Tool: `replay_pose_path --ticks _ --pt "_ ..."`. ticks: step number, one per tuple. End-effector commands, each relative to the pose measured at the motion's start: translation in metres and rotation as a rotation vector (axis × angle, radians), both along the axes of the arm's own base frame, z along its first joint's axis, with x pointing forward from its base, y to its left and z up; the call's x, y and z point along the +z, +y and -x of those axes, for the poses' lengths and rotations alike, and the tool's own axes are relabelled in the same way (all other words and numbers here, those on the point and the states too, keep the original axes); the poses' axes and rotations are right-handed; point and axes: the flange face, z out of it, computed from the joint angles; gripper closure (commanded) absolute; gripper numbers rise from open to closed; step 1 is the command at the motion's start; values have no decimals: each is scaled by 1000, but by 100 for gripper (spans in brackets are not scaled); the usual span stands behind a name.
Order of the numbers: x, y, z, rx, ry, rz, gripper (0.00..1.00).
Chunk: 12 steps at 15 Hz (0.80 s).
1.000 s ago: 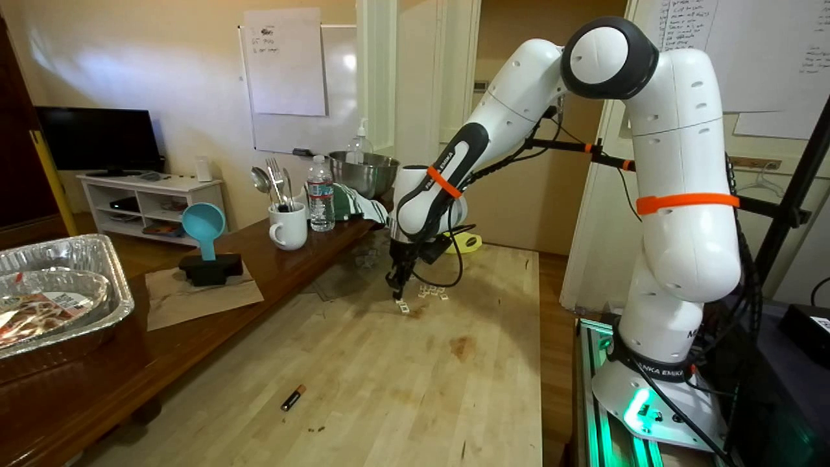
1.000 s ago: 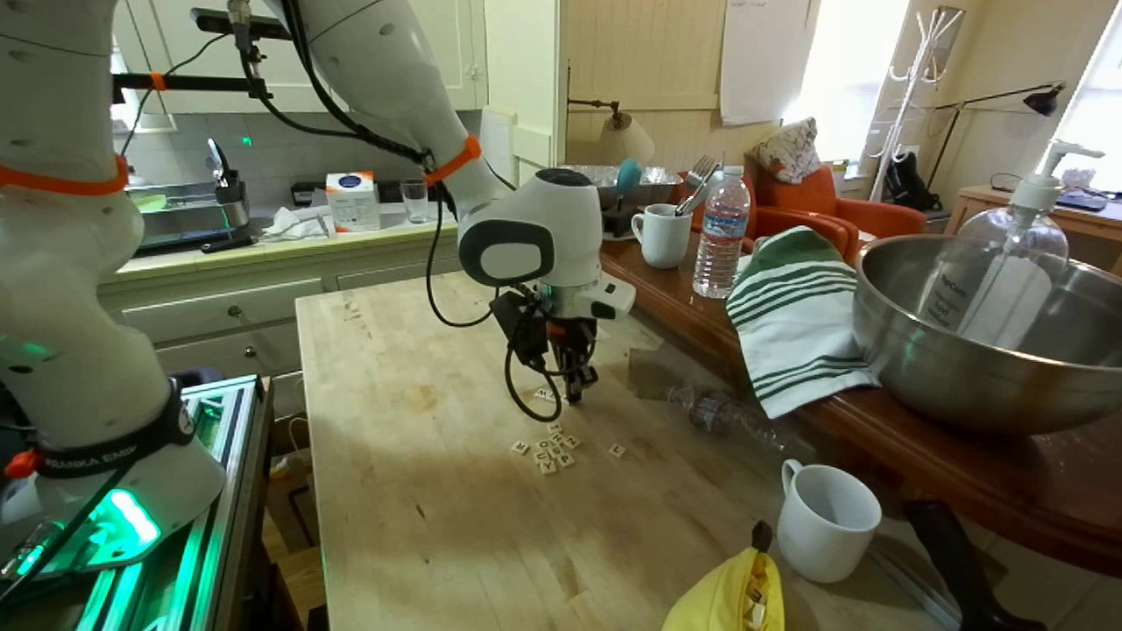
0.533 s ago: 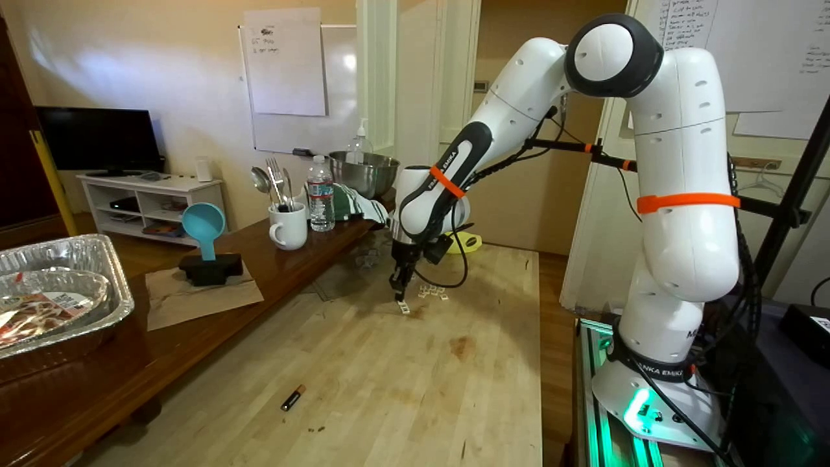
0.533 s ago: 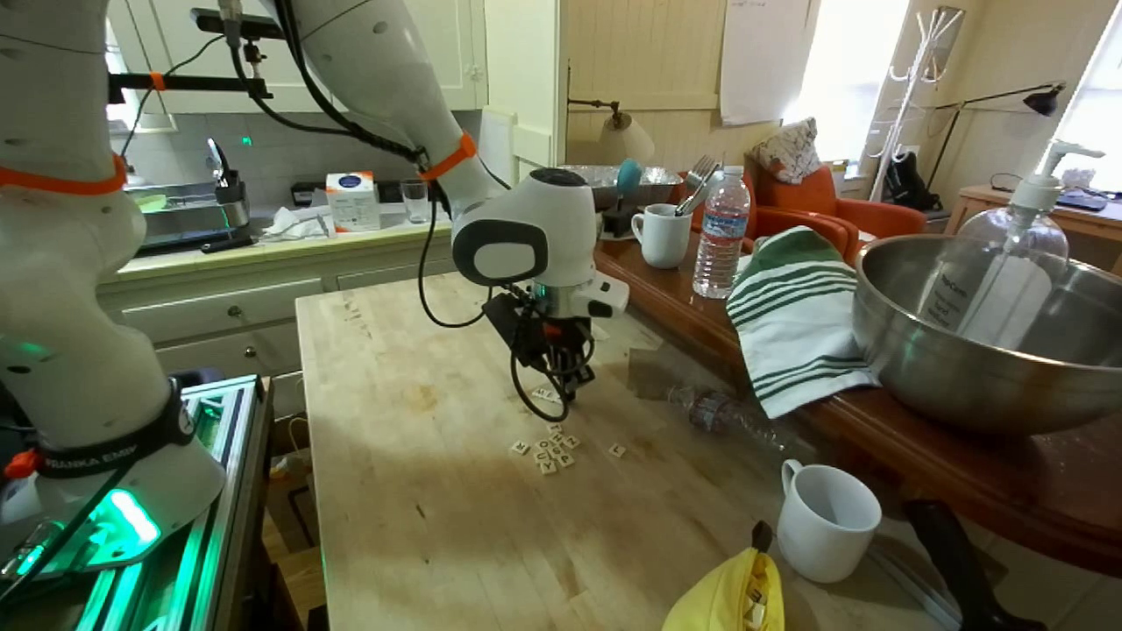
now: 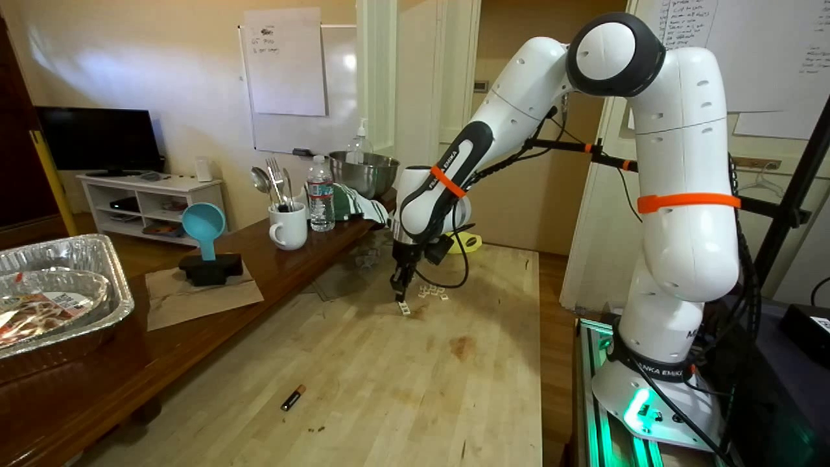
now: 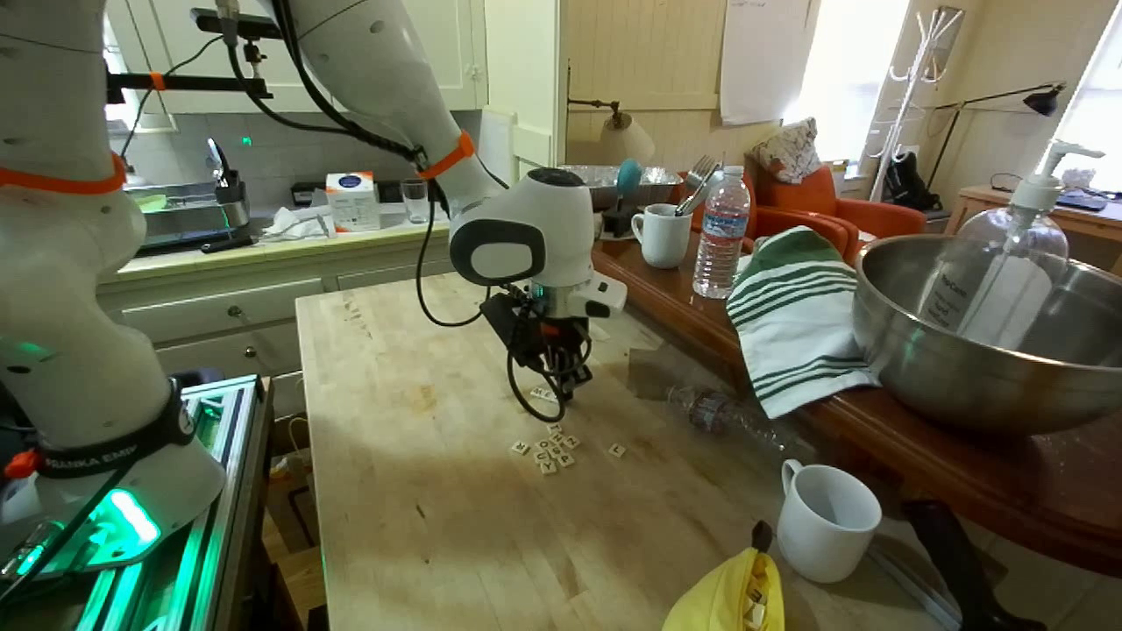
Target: Move the letter tiles to the left
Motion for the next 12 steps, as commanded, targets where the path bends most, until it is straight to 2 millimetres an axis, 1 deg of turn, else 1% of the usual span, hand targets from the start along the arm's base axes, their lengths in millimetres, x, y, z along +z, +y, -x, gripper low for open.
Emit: replay_pose_path --ticks 1,6,8,10,12 --pt "6 1 8 -5 -21 -18 100" --pt "19 5 8 2 -42 -17 100" --pt "25 1 6 -24 -55 -5 100" --pt "32 -12 2 -100 -64 12 100" --pt "37 -30 -1 -193 -79 17 100"
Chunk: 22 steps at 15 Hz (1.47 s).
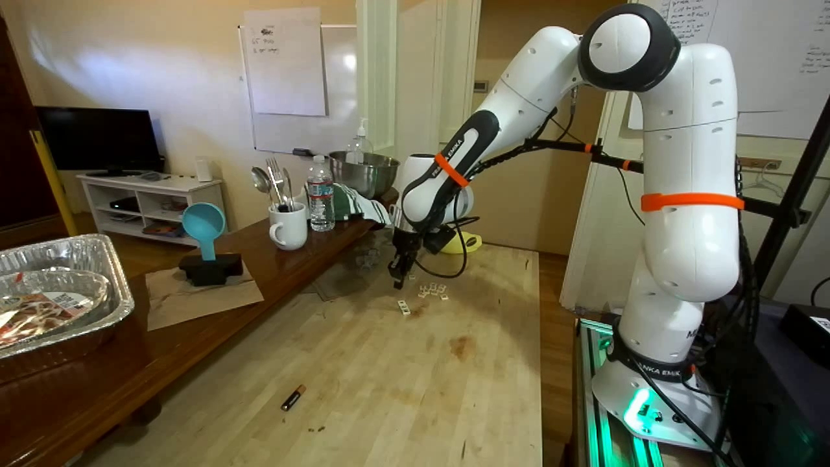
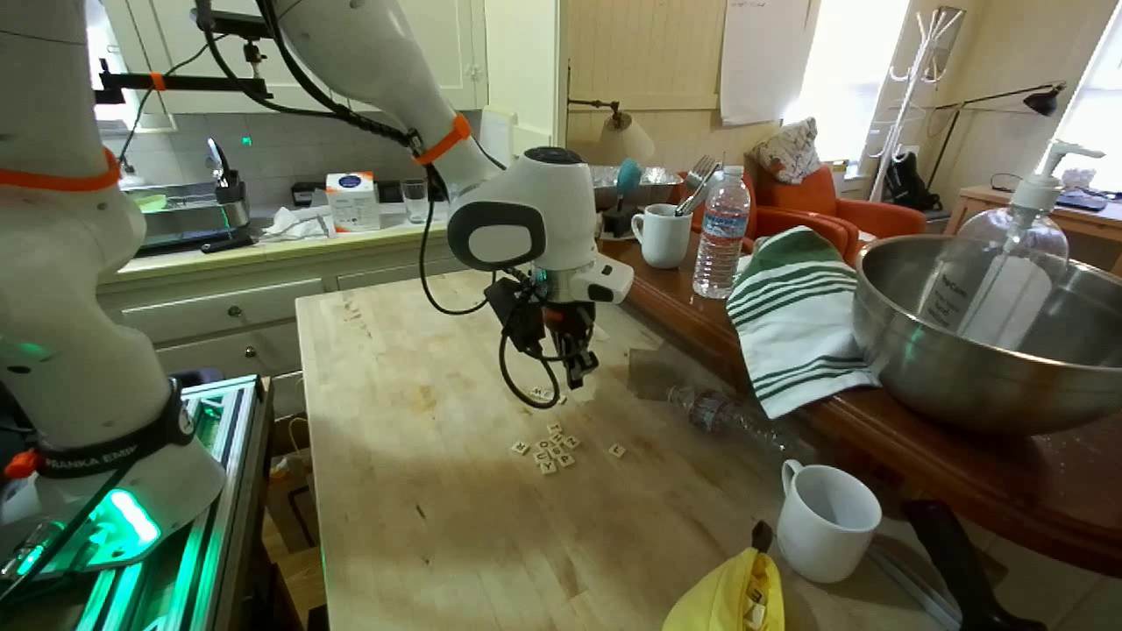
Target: Move the letter tiles to the left
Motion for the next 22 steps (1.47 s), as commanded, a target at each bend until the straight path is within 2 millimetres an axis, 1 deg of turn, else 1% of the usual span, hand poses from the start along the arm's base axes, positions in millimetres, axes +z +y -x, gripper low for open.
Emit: replay_pose_path --ticks 1,6,10,14,18,22 --pt "10 -27 0 -149 -38 20 100" --pt "8 -71 -2 -327 -65 42 100" --pt "0 -93 -6 -415 -76 54 100" --pt "-13 -100 -11 -469 -81 52 100" --pt "-24 -100 -15 -491 -67 50 100" --pt "-35 -97 -14 -494 -43 50 100"
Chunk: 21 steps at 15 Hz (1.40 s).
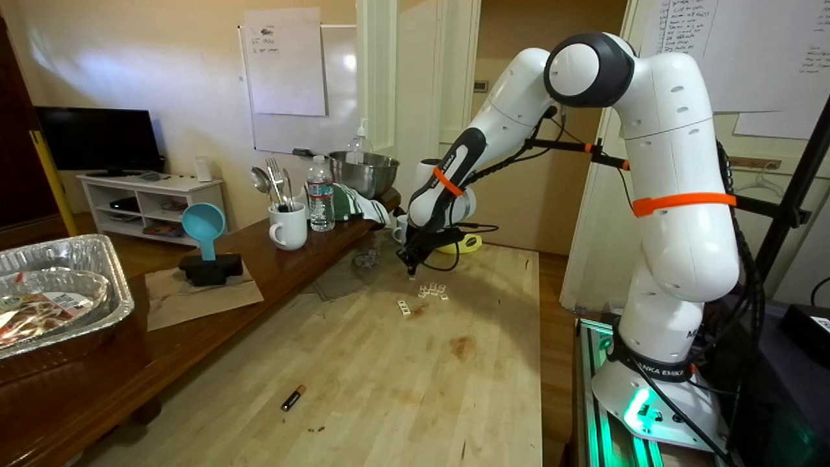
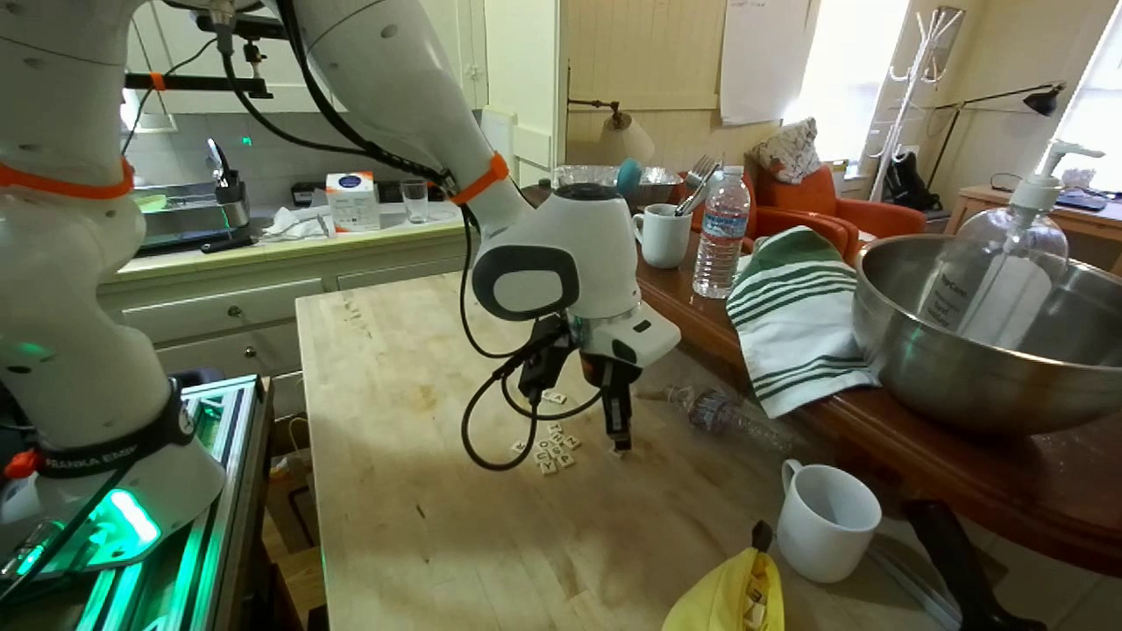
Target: Move the letter tiles to the left
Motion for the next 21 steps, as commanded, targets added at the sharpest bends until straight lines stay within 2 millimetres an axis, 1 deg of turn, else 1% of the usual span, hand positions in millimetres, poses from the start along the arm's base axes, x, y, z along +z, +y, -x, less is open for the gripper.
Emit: replay_pose_path --ticks 1,7,13,16,21 --pt "-12 4 -3 -17 7 2 100" --pt "-14 24 0 -13 37 -45 100" --pt "-13 58 2 32 70 -101 100" --pt "-12 72 5 53 83 -120 100" --pt "-13 87 10 88 96 -135 100"
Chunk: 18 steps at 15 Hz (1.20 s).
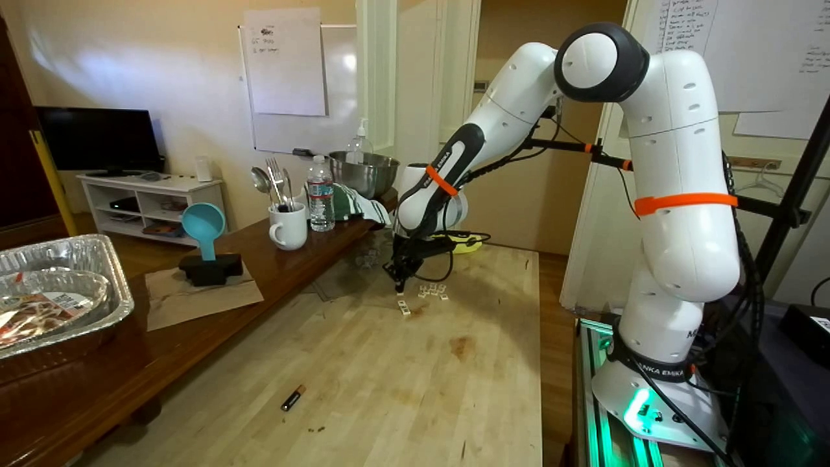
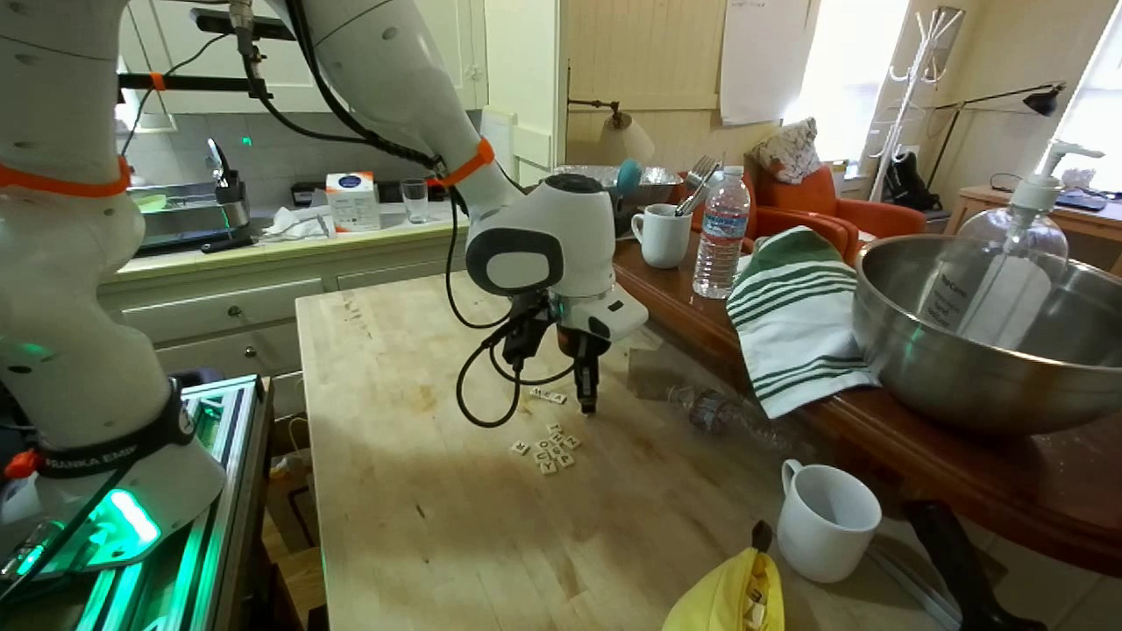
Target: Move the letter tiles to the left
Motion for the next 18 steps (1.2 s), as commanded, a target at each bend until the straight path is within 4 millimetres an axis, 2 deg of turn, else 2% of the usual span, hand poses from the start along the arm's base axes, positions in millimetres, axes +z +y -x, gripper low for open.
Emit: replay_pose_path --ticks 1,10,18 --pt "-8 13 14 26 44 -32 100" --pt "-8 24 21 51 51 -45 100" --pt "-9 26 23 45 51 -44 100"
